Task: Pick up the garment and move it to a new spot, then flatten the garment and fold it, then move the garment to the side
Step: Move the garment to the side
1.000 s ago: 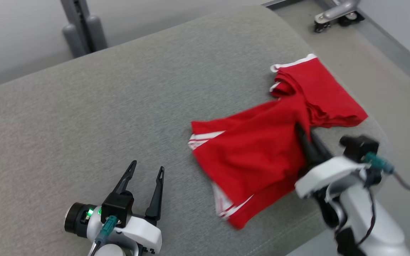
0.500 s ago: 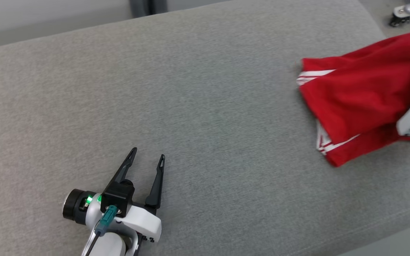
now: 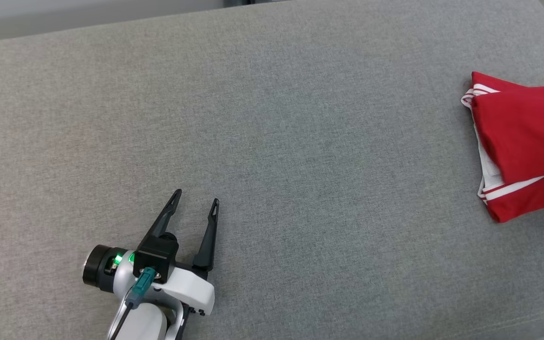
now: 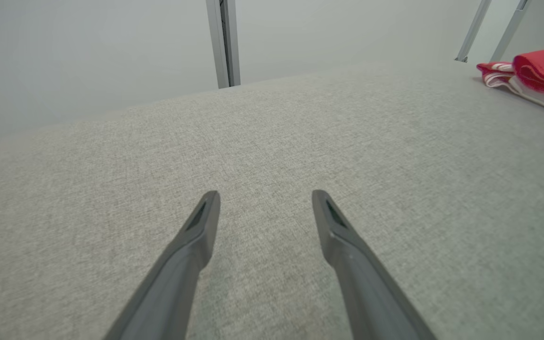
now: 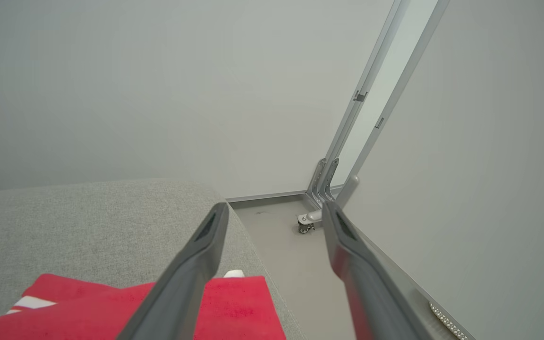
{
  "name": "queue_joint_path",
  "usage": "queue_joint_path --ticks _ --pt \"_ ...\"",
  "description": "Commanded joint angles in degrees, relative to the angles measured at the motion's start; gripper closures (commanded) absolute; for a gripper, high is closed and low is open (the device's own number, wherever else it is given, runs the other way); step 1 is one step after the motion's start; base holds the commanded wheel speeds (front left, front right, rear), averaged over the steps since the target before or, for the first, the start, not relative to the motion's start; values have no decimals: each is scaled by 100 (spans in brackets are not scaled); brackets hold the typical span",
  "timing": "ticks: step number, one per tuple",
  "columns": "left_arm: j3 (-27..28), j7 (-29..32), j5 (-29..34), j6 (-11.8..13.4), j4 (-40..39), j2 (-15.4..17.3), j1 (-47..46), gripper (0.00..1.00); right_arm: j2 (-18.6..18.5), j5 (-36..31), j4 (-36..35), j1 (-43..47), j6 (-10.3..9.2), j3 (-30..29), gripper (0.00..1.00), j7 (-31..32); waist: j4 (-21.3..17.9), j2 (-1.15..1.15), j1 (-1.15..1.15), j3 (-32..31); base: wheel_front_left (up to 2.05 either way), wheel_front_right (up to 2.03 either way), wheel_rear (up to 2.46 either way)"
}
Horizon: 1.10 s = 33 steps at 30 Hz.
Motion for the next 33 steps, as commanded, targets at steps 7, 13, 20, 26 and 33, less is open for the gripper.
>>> queue_joint_path --ticks 7,13,20,26,33 --pt "98 -6 -155 178 -86 22 47 0 859 -180 -1188 517 -2 70 0 -28 206 0 0 -316 0 0 0" --pt "250 -6 -230 280 -90 24 155 0 1391 257 -1877 1284 -2 631 0 -28 440 0 0 -595 0 0 0" --pt "397 -7 -322 375 -60 19 351 0 1792 712 -2263 2326 -2 1076 0 -27 822 0 0 -947 0 0 0" --pt "561 -6 -359 415 67 20 600 0 1956 894 -2445 3066 -2 1392 0 -27 1051 0 0 -1266 0 0 0" --pt "703 -6 -384 383 192 19 864 0 2001 1102 -2695 3681 -2 1751 0 -28 1150 0 0 -1640 0 0 0"
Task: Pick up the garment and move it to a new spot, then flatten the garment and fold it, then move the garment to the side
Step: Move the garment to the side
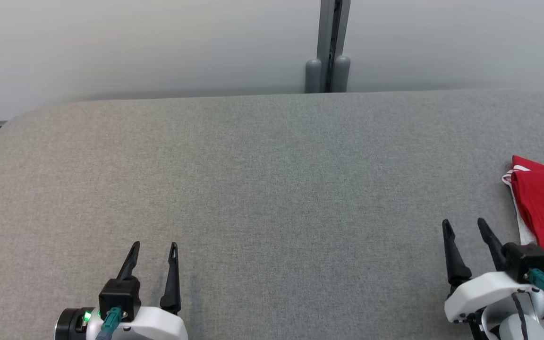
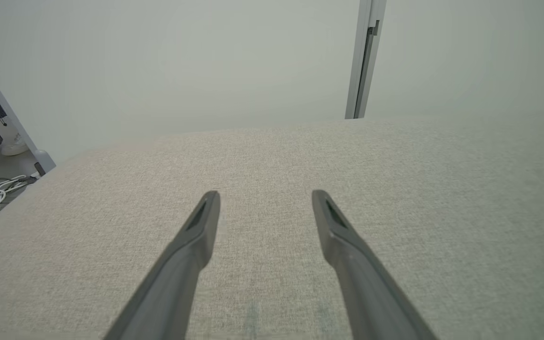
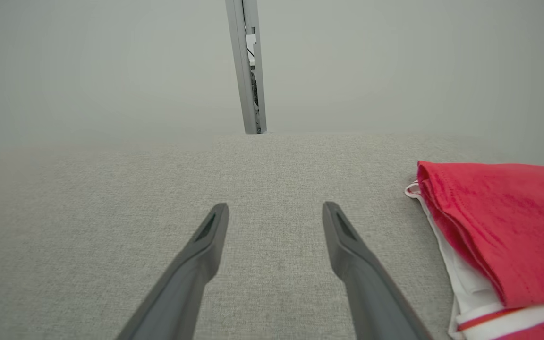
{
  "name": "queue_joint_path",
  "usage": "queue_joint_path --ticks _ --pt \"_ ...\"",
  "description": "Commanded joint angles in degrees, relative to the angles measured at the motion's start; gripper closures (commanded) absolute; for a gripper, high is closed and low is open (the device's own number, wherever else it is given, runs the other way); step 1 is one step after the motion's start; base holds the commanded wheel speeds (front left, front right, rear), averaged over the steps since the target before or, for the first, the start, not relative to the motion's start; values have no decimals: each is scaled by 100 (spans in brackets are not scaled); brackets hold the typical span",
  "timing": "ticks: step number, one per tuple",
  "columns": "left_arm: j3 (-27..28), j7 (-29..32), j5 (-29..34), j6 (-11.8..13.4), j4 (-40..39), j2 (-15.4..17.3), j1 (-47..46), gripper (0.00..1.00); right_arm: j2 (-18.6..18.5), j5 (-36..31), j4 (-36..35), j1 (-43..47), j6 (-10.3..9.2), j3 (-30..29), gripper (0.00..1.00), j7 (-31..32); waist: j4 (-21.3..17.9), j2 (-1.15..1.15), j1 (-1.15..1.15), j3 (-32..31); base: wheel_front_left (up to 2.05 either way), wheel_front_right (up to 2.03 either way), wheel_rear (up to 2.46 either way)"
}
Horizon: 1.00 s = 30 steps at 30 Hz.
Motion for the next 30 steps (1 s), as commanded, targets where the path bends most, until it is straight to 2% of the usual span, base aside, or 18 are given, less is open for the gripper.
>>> queue_joint_path --ticks 1,17,30 --pt "46 -6 -15 -24 28 19 92 0 -29 103 -60 175 -2 54 0 -28 41 0 0 -177 0 0 0" --pt "291 -6 -191 -26 85 19 386 0 -24 -35 -543 641 -2 327 0 -28 -48 0 0 -556 0 0 0" --pt "373 -6 -262 -95 189 20 427 0 -24 75 -559 678 -2 430 0 -28 -81 0 0 -583 0 0 0"
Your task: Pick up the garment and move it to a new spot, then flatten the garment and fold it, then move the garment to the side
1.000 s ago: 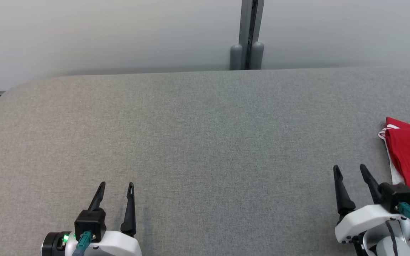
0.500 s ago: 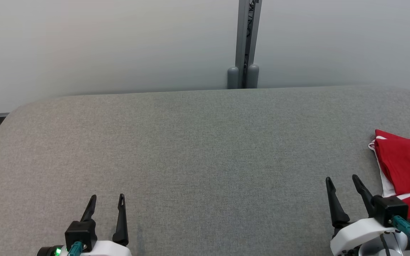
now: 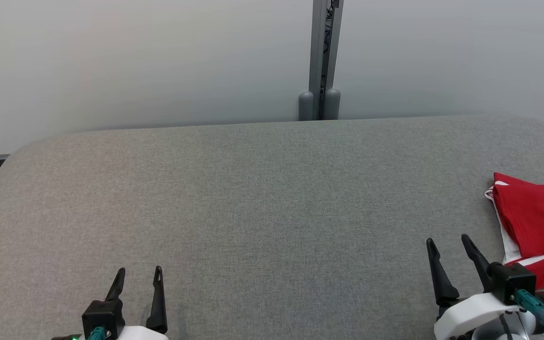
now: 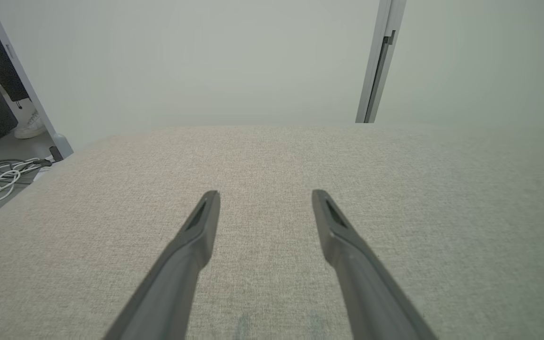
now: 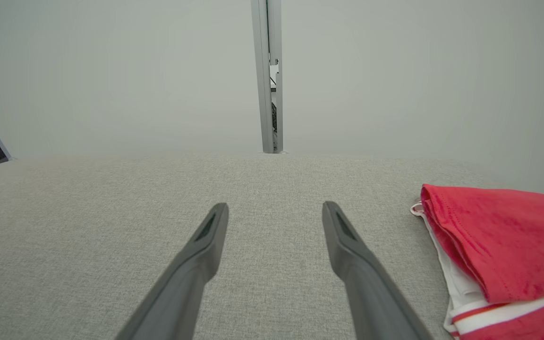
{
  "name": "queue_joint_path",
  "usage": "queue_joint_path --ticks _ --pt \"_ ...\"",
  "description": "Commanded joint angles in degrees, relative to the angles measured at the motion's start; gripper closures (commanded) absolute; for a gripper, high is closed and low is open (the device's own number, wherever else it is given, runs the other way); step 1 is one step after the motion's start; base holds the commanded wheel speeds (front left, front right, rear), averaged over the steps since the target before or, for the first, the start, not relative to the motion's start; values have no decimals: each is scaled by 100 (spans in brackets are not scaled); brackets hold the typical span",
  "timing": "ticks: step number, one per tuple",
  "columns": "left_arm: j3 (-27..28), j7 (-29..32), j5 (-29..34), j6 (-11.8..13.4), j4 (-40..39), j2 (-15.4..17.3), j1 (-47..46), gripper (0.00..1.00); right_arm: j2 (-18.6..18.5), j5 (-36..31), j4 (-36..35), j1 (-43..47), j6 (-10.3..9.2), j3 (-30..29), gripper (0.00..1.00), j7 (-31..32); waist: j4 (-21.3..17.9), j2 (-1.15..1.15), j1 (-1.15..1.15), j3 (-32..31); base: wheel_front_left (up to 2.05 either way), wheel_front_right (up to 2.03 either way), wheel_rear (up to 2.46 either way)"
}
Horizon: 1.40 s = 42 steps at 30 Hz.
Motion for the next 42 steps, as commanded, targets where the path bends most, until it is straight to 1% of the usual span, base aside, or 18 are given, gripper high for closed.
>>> queue_joint_path --ticks 1,11,12,13,20,22,24,25,29,32,33,42 --pt "15 -6 -24 -6 11 23 32 0 -32 16 17 38 -2 7 0 -28 5 0 0 5 0 0 0" --pt "40 -6 18 -7 52 23 85 0 -31 99 84 40 -2 107 0 -27 -9 0 0 32 0 0 0" --pt "19 -5 28 -52 84 18 46 0 -45 86 84 55 -7 42 0 -28 -179 0 0 41 0 0 0" --pt "70 -5 8 -7 49 26 56 0 -28 88 102 -9 8 117 0 -28 -421 0 0 73 0 0 0" --pt "32 -5 -28 -21 75 32 -7 0 -23 43 167 -79 -2 129 0 -28 -451 0 0 126 0 0 0" --pt "28 -5 -71 -50 79 28 -5 0 -24 42 169 -81 -2 119 0 -28 -455 0 0 130 0 0 0" --pt "9 -6 -157 -152 87 23 -4 0 -30 84 170 -82 -2 113 0 -28 -458 0 0 142 0 0 0" --pt "14 1 -176 -162 87 0 9 100 1 63 165 -38 0 113 100 0 -459 0 0 143 0 0 0" --pt "44 52 -270 -175 251 -39 85 100 55 149 313 71 0 79 100 60 -457 0 0 143 0 0 0" --pt "123 172 -610 -222 238 -36 23 100 52 505 286 36 0 7 100 182 -446 0 0 143 0 0 0" --pt "152 231 -838 -253 204 -35 4 100 49 744 243 37 0 -18 100 241 -440 0 0 143 0 0 0" --pt "248 447 -1791 -381 32 -28 -53 100 40 1744 32 65 0 -86 100 453 -408 0 0 145 0 0 0"
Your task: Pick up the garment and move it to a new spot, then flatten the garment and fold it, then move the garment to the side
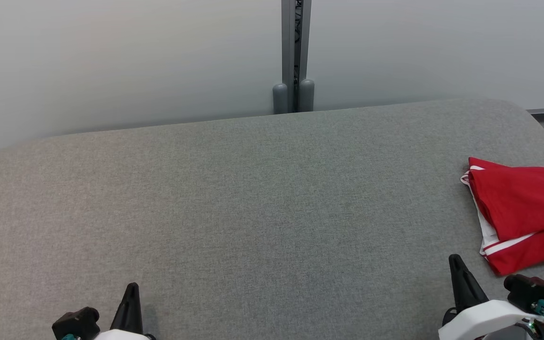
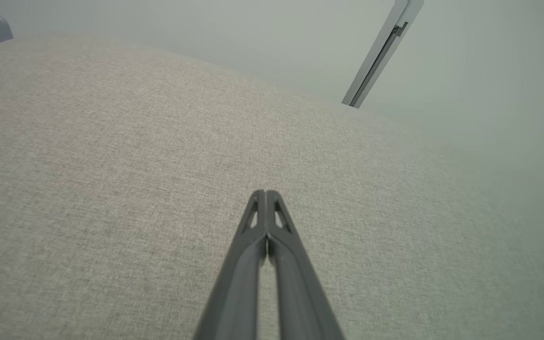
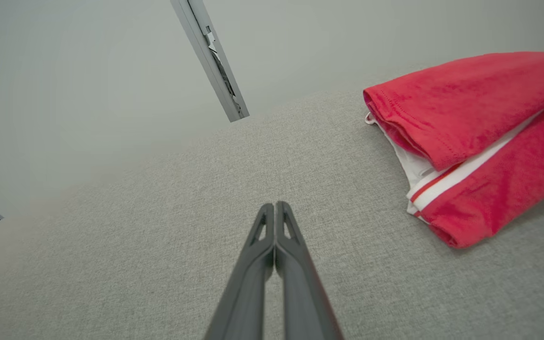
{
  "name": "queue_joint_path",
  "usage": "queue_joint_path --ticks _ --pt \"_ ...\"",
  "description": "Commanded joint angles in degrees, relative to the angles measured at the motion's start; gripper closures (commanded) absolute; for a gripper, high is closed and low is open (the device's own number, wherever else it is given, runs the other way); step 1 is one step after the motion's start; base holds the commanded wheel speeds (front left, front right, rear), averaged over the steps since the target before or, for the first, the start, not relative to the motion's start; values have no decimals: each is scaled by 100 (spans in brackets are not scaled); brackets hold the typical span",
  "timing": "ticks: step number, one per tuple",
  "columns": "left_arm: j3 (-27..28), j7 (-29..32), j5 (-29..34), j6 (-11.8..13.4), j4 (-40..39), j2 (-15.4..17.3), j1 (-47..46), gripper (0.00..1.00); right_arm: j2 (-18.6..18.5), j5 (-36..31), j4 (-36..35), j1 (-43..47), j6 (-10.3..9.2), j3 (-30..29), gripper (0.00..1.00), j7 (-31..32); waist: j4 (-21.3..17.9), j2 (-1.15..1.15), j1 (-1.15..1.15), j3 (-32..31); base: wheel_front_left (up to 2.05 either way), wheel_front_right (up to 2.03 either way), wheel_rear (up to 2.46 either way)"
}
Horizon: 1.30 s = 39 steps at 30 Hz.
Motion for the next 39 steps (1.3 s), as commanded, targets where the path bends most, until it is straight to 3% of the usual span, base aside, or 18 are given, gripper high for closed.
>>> queue_joint_path --ticks 1,22,39 --pt "61 59 -285 -55 -143 30 -179 100 -43 311 -149 -111 0 -38 100 70 7 0 0 0 0 0 0" --pt "308 530 -2116 -307 -413 44 -349 100 -64 2226 -487 -122 0 -236 100 538 79 0 0 3 0 0 0" --pt "470 836 -3253 -463 -575 54 -459 100 -76 3423 -693 -133 0 -367 100 838 134 0 0 5 0 0 0"
